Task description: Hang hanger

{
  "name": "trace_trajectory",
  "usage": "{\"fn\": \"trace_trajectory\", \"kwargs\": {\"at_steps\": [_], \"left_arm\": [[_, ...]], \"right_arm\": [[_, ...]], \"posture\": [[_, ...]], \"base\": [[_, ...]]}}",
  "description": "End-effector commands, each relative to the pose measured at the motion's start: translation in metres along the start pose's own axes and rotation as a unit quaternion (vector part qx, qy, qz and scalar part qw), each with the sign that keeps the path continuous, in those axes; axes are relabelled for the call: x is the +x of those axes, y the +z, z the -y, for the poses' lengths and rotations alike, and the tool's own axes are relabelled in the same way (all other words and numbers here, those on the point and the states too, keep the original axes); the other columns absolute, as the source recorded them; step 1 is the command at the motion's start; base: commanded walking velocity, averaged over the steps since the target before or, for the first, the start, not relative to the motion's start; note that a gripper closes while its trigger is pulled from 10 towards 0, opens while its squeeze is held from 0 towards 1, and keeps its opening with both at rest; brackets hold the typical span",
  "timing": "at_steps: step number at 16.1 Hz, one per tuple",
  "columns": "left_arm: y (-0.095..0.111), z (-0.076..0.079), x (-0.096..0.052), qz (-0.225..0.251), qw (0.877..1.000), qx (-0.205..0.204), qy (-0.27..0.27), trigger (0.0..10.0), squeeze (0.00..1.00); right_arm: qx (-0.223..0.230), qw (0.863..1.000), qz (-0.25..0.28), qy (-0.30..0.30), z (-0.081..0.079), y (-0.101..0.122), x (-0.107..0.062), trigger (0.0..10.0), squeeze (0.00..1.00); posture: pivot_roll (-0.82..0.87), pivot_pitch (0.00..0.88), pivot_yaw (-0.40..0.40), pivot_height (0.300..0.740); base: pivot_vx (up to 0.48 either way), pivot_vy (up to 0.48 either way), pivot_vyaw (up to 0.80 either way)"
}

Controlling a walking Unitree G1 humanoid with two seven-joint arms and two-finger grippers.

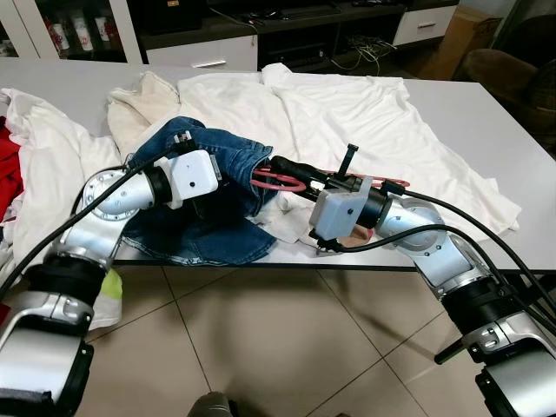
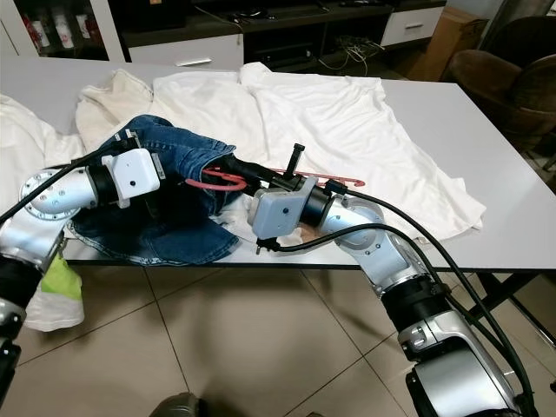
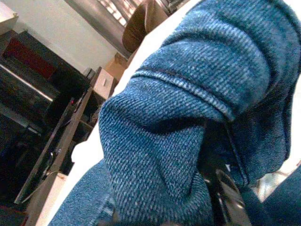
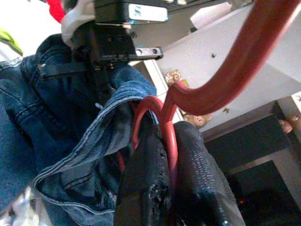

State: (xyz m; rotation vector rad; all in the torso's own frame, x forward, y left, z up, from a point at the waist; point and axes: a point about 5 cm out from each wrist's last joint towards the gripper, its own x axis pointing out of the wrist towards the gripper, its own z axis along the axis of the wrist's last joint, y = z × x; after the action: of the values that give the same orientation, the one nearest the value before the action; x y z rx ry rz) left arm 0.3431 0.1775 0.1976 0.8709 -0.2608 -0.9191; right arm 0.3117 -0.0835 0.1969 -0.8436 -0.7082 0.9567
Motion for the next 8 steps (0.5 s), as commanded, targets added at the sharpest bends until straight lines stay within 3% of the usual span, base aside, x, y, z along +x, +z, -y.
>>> {"fn": "trace_trajectory", "kwargs": {"at_steps": [1,4,6,7,8], "left_arm": [[0.000,0.005,0.003,0.007,1.000,-0.013,-0.002,0.0,0.00],[0.001,0.004,0.003,0.021,0.999,-0.035,0.017,0.0,0.00],[0.001,0.003,0.002,0.030,0.998,-0.047,0.030,0.0,0.00],[0.001,0.002,0.002,0.032,0.998,-0.052,0.033,0.0,0.00],[0.001,0.002,0.002,0.034,0.997,-0.056,0.035,0.0,0.00]], "right_arm": [[-0.008,0.998,0.051,-0.032,0.015,0.017,0.005,10.0,0.00],[0.023,0.997,0.050,-0.047,0.024,0.017,0.003,10.0,0.00],[0.076,0.994,0.055,-0.054,0.028,0.018,0.000,10.0,0.00],[0.128,0.988,0.067,-0.059,0.034,0.022,-0.003,10.0,0.00],[0.156,0.984,0.075,-0.050,0.038,0.025,-0.006,10.0,0.76]], "posture": [[0.14,0.000,-0.038,0.740],[0.14,0.000,-0.044,0.740],[0.14,0.000,-0.044,0.740],[0.14,0.000,-0.044,0.740],[0.14,0.000,-0.044,0.740]], "base": [[0.000,0.000,0.00],[0.000,0.000,0.00],[0.000,0.000,0.00],[0.000,0.000,0.00],[0.000,0.000,0.00]]}}
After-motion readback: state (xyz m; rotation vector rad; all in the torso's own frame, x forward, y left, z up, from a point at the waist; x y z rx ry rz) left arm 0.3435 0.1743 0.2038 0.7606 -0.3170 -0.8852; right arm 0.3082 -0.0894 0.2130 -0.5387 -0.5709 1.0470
